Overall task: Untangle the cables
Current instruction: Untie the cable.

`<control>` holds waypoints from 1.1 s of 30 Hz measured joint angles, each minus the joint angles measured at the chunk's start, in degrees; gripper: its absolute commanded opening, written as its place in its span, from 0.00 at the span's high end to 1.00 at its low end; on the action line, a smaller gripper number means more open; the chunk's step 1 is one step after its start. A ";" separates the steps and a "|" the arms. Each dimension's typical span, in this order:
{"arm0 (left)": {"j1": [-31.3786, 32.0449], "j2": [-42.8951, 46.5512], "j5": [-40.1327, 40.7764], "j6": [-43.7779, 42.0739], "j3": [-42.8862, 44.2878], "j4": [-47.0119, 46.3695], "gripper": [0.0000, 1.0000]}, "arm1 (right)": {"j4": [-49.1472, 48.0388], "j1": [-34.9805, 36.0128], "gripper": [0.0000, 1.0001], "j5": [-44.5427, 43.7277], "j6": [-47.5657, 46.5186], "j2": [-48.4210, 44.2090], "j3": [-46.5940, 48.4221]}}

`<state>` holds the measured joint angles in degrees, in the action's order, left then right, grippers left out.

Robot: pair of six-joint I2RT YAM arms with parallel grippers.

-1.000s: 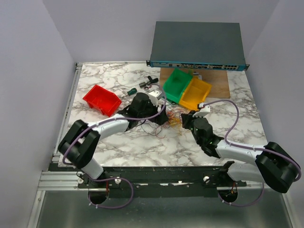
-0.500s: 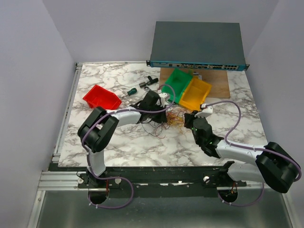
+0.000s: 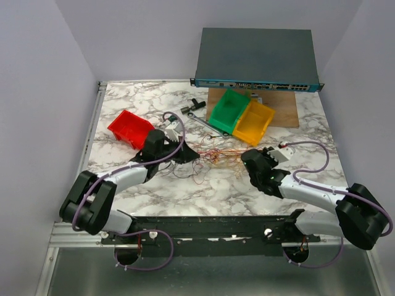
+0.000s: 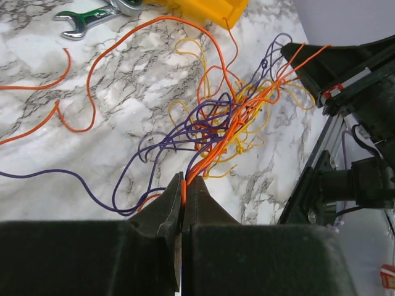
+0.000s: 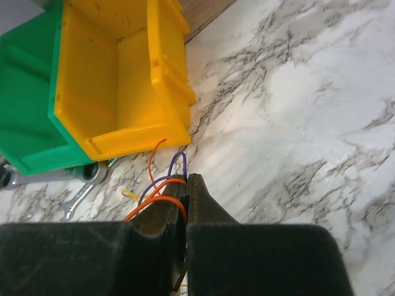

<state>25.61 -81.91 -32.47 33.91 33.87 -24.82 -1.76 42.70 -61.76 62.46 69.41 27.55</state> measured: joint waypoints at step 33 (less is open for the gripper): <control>0.63 11.41 12.15 -7.63 -4.07 3.89 0.31 | -9.07 -3.96 0.29 35.47 -30.88 -3.82 6.58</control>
<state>26.24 -70.50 -20.32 26.28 29.80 -20.93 -10.83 38.74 -26.28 31.57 65.58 34.13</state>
